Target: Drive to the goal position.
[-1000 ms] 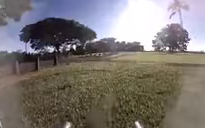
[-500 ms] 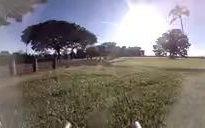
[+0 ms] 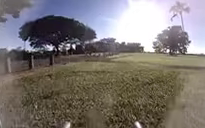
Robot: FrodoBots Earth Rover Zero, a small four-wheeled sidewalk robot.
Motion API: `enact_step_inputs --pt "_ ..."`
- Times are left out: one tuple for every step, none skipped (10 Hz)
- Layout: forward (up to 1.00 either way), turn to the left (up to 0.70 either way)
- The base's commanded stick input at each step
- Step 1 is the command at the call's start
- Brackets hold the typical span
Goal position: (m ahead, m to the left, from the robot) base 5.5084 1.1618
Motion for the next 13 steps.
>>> enact_step_inputs --pt "0.45 0.27" --pt "0.45 0.27" --pt "0.45 0.27" --pt "0.45 0.27" --pt "0.45 0.27" --pt "0.45 0.27" --pt "0.45 0.27" --pt "0.45 0.27" --pt "0.45 0.27" --pt "0.45 0.27" --pt "0.45 0.27" --pt "0.45 0.27" --pt "0.45 0.23"
